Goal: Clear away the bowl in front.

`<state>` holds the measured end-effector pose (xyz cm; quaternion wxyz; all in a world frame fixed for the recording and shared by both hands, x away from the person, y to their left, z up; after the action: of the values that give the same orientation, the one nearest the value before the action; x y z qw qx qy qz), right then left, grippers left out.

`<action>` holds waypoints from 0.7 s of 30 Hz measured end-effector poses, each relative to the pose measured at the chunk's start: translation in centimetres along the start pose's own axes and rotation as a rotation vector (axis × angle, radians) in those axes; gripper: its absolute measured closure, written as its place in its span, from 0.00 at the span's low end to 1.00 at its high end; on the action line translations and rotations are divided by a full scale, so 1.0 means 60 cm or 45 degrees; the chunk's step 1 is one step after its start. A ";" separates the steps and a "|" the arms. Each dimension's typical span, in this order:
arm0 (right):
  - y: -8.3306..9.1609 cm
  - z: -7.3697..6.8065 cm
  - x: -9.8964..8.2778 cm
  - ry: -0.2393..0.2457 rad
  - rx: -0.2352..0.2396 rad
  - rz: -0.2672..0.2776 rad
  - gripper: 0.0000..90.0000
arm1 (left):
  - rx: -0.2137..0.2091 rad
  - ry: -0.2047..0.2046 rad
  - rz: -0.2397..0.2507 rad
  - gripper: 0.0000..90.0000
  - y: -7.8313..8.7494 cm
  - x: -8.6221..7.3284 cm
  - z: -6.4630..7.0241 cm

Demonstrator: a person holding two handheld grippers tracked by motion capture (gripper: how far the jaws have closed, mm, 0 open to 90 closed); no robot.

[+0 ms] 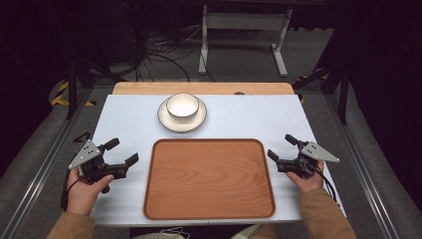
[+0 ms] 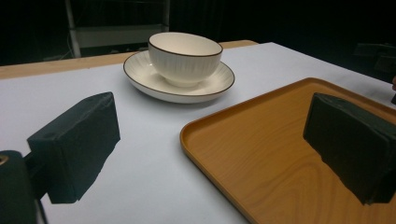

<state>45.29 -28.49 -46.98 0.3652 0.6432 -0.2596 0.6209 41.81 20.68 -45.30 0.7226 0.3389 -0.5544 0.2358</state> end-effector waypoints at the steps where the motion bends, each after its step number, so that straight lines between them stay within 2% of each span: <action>1: 0.000 0.000 0.000 0.000 0.000 0.000 0.06 | -0.001 -0.004 0.006 0.05 0.001 0.005 0.002; 6: 0.000 -0.001 0.000 0.006 -0.004 -0.004 0.06 | -0.008 -0.020 0.009 0.05 0.005 0.017 0.008; 13: -0.001 -0.001 -0.001 0.010 -0.002 -0.011 0.06 | -0.009 -0.008 -0.008 0.06 0.004 0.027 0.012; 20: -0.002 -0.003 -0.001 0.018 0.004 -0.017 0.07 | -0.035 -0.031 -0.020 0.06 -0.012 0.038 0.018; 21: -0.002 -0.002 -0.001 0.018 0.003 -0.019 0.07 | -0.052 -0.034 -0.030 0.06 -0.023 0.044 0.021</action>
<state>45.32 -28.32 -47.09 0.3711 0.6411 -0.2513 0.6230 42.74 18.75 -42.87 0.7248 0.3337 -0.5645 0.2113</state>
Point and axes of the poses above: each handheld gripper's, and its own axes: y roughly backward along the jaws, x roughly out of its top, z roughly to its right, the point moved 9 cm from there along -y, roughly forward along the jaws, and after that the axes turned 1 degree about y, right-handed, at the moved point
